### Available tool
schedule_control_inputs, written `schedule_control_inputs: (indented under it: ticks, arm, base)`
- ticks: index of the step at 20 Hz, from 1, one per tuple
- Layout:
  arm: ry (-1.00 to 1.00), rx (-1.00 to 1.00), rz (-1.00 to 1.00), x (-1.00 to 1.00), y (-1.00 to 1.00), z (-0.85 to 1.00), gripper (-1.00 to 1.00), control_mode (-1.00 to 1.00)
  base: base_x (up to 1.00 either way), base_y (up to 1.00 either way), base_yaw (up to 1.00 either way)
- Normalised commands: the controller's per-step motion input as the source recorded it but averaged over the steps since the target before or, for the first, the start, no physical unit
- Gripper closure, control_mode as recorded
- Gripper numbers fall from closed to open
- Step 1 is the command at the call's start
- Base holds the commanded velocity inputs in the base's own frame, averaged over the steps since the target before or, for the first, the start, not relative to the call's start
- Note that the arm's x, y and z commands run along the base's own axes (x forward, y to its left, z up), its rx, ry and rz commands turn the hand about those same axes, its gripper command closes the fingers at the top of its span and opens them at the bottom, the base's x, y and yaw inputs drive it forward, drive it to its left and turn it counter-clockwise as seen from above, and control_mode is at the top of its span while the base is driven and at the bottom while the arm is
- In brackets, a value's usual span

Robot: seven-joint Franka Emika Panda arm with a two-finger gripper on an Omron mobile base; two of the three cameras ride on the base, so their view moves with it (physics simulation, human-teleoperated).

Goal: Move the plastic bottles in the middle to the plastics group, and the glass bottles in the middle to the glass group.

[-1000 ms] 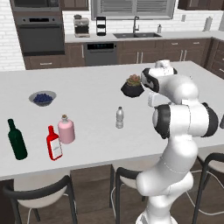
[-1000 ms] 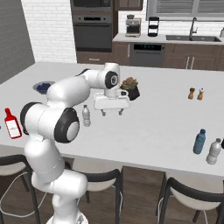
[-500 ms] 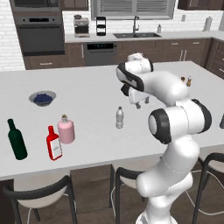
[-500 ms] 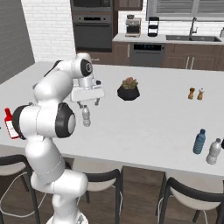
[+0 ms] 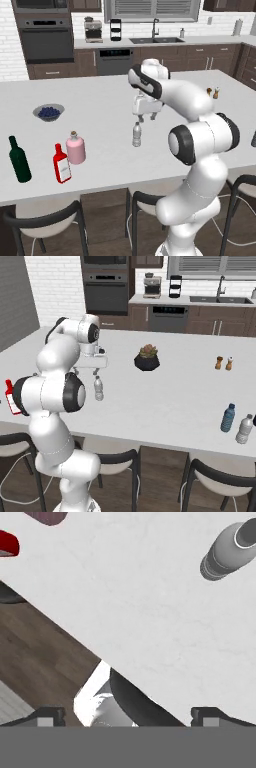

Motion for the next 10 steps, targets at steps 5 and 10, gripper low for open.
schedule_control_inputs:
  ticks: [5,10]
  arm:
    - [-0.1,0.03,-0.33,-0.27,0.0,0.01,-1.0,-1.0]
    - [-0.1,-0.15,-0.15,-0.11,0.0,0.2,-1.0,-1.0]
  base:
    - [0.0,0.0,0.0]
    - [0.0,0.0,0.0]
